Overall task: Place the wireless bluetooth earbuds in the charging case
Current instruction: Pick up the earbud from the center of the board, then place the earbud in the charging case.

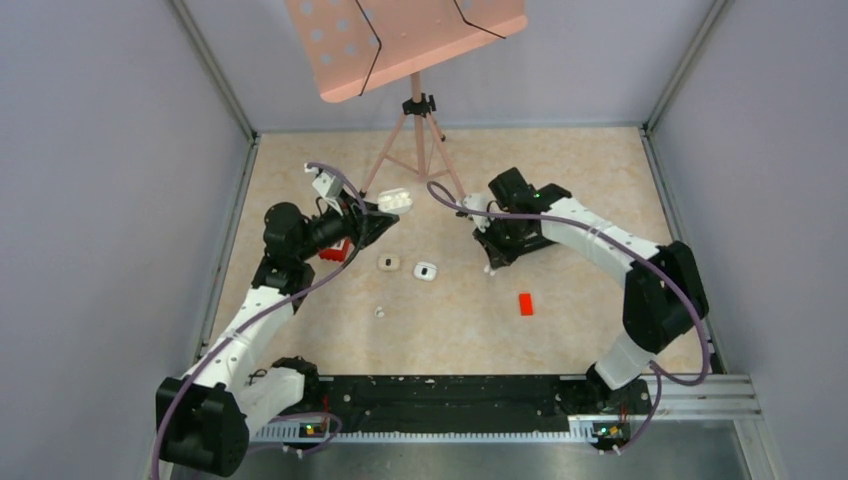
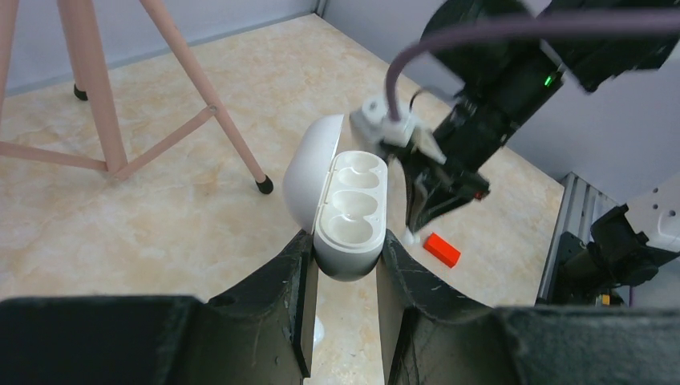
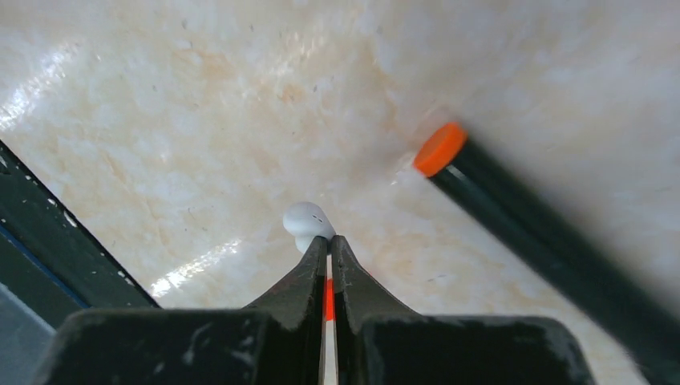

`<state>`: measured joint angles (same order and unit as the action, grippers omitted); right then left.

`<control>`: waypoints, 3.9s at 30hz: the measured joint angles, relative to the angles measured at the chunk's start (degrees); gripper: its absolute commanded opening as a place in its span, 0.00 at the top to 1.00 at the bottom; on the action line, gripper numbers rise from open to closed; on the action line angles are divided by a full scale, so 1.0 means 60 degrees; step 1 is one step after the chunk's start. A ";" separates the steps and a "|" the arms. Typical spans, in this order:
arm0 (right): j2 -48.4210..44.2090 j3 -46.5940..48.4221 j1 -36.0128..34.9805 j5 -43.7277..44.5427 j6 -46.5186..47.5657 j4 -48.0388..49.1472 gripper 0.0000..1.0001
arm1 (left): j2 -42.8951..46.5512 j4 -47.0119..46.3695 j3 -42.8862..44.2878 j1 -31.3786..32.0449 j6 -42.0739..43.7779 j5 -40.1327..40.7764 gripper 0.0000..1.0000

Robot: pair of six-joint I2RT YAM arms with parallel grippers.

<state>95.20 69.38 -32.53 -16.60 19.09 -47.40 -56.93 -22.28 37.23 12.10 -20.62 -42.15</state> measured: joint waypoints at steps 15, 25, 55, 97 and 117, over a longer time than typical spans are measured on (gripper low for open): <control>-0.1770 0.4980 -0.2167 0.1636 0.3289 -0.0525 1.00 | -0.0954 0.0583 0.0368 0.0681 0.1767 -0.1413 1.00; -0.0707 0.5963 -0.3024 0.2076 0.3909 -0.0605 1.00 | -0.1060 0.0656 0.0597 0.0805 0.1821 -0.1577 1.00; -0.0273 0.6022 -0.3541 0.2080 0.4284 -0.0543 1.00 | -0.1060 0.0382 0.0674 0.0805 0.0965 -0.1523 1.00; -0.0047 0.6007 -0.3697 0.2838 0.4189 -0.0237 1.00 | -0.1060 0.0299 0.0674 0.0747 0.0674 -0.0994 1.00; 0.0168 0.6011 -0.3781 0.3442 0.3708 -0.0120 1.00 | -0.1060 0.0386 0.0670 0.0739 0.0670 -0.0707 1.00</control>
<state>96.20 105.45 -55.22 4.05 41.34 -48.12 -63.29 -19.97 41.25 16.53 -16.60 -46.39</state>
